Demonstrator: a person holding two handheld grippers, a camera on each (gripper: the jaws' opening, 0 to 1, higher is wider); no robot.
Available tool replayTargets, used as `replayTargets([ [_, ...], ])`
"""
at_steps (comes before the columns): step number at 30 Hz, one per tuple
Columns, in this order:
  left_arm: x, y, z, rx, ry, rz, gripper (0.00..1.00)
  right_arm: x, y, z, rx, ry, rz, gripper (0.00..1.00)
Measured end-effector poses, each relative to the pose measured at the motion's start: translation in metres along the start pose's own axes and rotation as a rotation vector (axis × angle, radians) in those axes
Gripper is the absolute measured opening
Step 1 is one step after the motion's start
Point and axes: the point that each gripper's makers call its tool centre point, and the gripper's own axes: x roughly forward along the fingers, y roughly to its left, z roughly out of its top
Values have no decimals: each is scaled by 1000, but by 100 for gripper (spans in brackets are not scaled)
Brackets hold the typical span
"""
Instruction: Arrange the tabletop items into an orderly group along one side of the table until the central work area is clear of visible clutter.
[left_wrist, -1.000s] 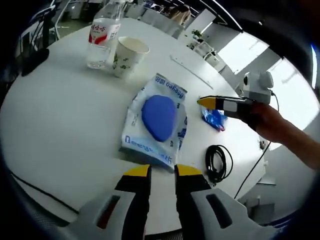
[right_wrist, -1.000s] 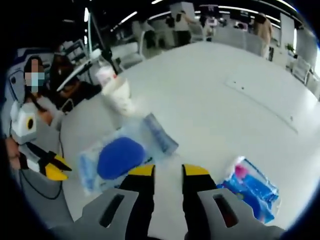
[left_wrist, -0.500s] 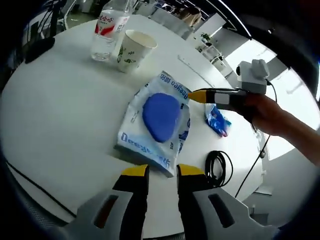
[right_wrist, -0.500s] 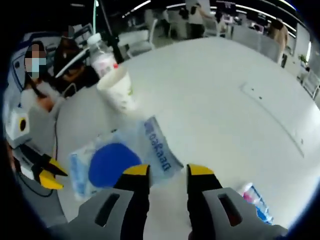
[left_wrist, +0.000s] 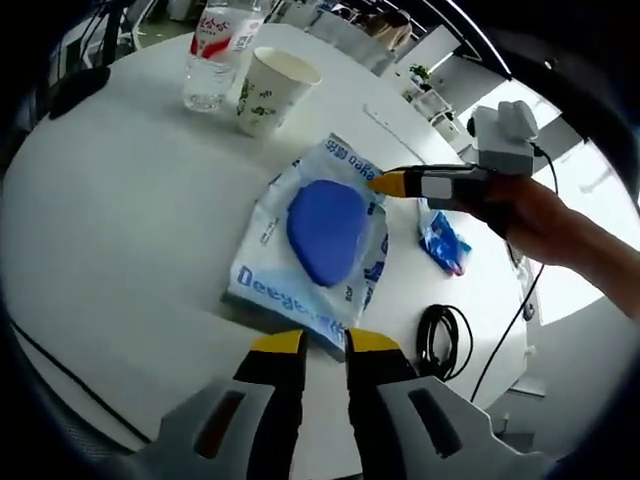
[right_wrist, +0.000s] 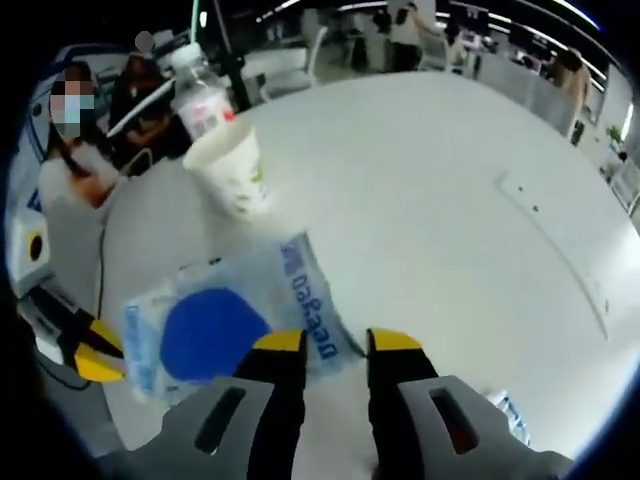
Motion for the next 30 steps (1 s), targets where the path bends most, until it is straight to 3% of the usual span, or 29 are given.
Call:
replayTargets([
  [7, 3, 3, -3, -11, 8, 12, 3, -7, 3, -7, 6, -5, -2, 15],
  [16, 3, 3, -3, 3, 9, -8, 0, -21, 12, -7, 22, -49, 5, 4],
  [30, -9, 23, 6, 27, 2, 2, 0, -46, 27, -39, 58, -58, 2, 0],
])
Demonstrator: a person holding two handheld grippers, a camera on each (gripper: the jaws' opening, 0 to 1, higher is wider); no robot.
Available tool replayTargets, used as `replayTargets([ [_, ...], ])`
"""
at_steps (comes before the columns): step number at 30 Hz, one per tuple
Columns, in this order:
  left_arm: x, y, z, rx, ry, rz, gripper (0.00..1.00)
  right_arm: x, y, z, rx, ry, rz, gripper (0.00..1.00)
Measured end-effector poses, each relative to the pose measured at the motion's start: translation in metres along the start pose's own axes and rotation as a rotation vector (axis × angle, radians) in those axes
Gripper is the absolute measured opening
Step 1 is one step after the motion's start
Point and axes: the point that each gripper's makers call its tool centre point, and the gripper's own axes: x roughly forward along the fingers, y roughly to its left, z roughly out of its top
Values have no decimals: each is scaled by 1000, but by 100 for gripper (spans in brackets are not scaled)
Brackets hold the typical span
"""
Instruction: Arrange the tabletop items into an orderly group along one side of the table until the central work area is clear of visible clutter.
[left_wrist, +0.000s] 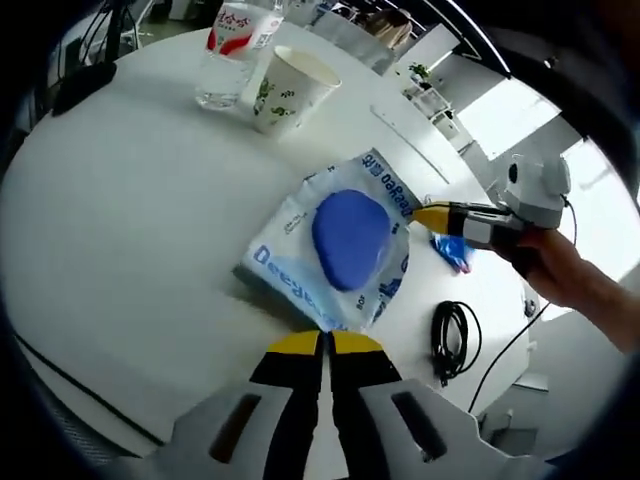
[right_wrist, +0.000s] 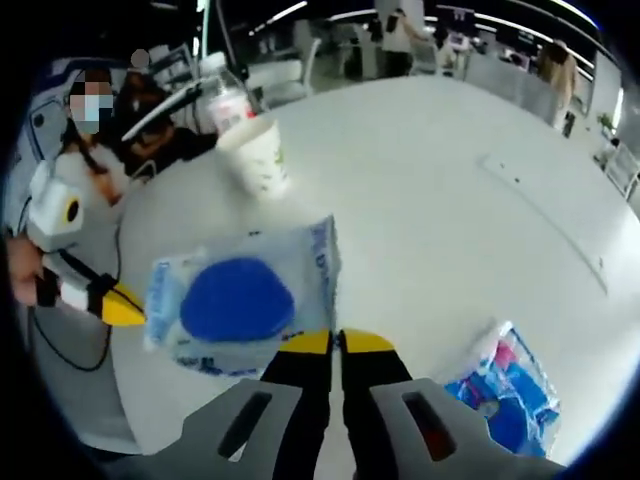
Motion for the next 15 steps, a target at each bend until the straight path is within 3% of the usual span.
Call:
replayTargets([
  [6, -5, 11, 6, 33, -5, 14, 0, -7, 3, -10, 17, -9, -6, 0],
  [15, -11, 27, 17, 70, -13, 35, 0, -20, 28, -42, 85, -19, -17, 0],
])
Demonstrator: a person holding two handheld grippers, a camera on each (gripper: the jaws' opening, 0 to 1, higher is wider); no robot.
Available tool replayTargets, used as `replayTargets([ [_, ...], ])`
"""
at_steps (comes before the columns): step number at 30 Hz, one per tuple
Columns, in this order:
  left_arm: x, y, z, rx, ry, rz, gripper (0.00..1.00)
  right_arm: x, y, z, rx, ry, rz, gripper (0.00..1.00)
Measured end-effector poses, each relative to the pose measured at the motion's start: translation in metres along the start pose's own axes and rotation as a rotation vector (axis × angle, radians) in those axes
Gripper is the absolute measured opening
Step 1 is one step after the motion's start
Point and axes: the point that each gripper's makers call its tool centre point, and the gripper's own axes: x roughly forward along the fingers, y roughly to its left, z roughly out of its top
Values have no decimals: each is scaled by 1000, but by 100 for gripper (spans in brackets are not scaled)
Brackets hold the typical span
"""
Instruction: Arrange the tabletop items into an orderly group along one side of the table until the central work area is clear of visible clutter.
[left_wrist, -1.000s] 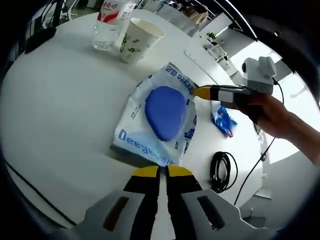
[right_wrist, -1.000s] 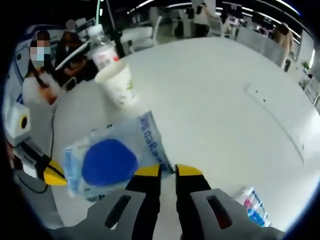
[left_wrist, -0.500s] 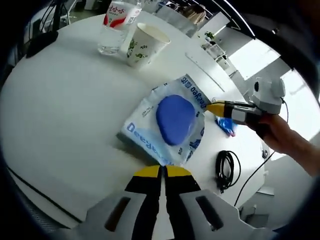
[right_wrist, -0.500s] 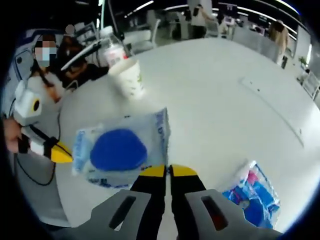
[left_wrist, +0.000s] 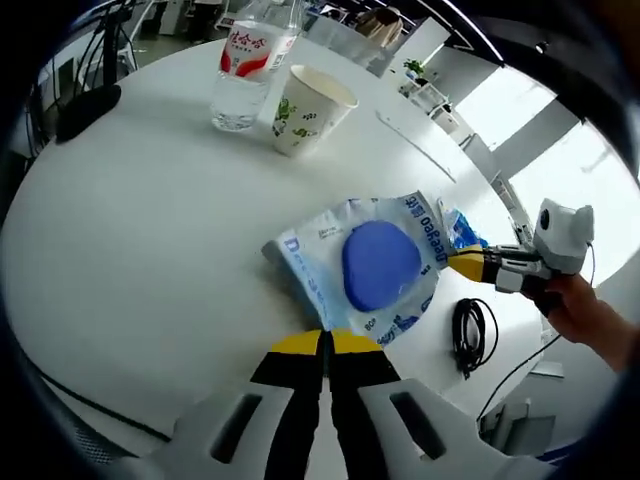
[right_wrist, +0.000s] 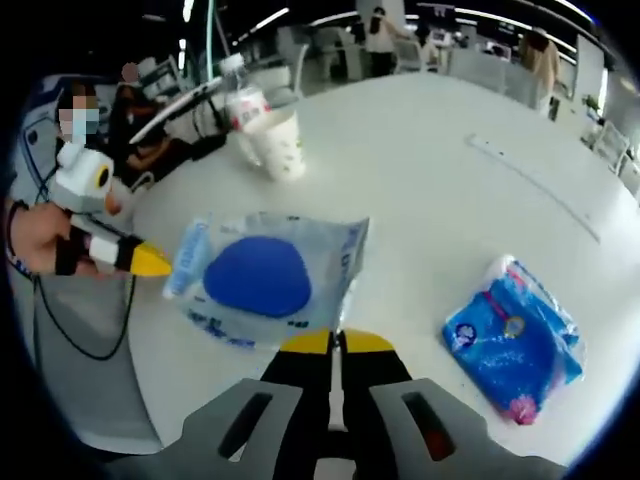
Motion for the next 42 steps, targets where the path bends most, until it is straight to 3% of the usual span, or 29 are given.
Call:
replayTargets([
  [15, 1, 20, 24, 92, -7, 14, 0, -9, 34, -27, 93, -10, -1, 0],
  [24, 5, 29, 45, 59, -25, 4, 0, -8, 64, -41, 175, -29, 16, 1],
  [30, 8, 25, 46, 34, -24, -54, 6, -9, 63, -45, 195, -41, 3, 2],
  [37, 3, 27, 36, 87, -10, -58, 10, -18, 53, -42, 222, -56, -3, 15],
  [42, 1, 27, 31, 124, -4, -75, 16, -23, 39, -41, 259, -78, -24, 16],
])
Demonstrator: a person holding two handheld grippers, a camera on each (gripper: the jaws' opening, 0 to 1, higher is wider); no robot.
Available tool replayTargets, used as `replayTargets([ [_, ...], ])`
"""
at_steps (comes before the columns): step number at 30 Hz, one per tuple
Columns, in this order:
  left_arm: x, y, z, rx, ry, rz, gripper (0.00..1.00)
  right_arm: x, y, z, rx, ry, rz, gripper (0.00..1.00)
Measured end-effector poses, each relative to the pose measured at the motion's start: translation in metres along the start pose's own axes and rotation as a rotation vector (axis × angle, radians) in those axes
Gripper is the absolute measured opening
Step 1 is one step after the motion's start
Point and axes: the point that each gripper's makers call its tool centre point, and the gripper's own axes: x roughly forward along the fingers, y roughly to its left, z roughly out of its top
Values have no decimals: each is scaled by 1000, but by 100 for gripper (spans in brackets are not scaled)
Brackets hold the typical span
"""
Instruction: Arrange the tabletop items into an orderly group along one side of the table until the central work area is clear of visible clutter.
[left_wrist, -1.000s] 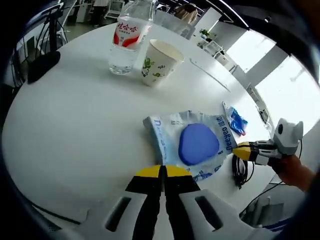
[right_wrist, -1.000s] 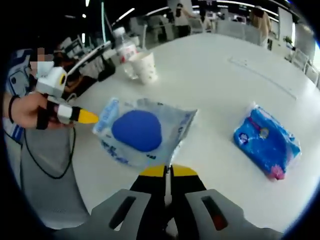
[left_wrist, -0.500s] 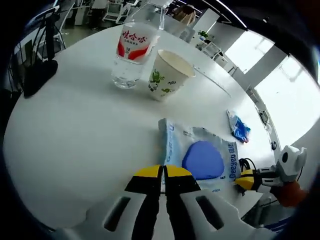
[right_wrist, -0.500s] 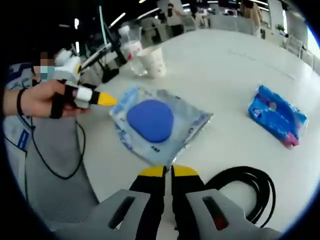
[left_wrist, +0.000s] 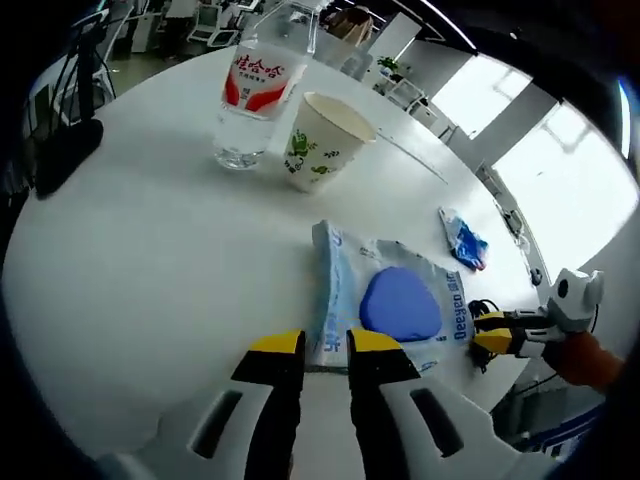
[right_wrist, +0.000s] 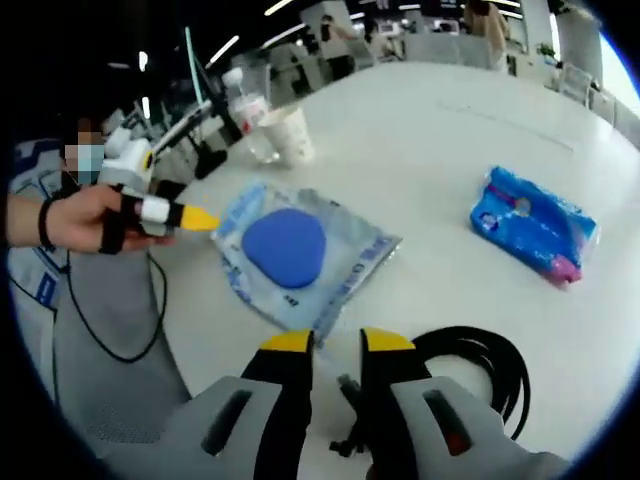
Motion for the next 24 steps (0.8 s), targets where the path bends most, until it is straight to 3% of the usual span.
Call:
replayTargets([
  [5, -1, -2, -3, 32, 0, -2, 16, 1, -3, 5, 48, -16, 4, 17],
  [13, -4, 4, -7, 12, -11, 11, 16, 13, -3, 4, 141, -25, 22, 17],
  [24, -3, 9, -9, 32, -8, 7, 16, 20, 3, 4, 159, -17, 33, 18],
])
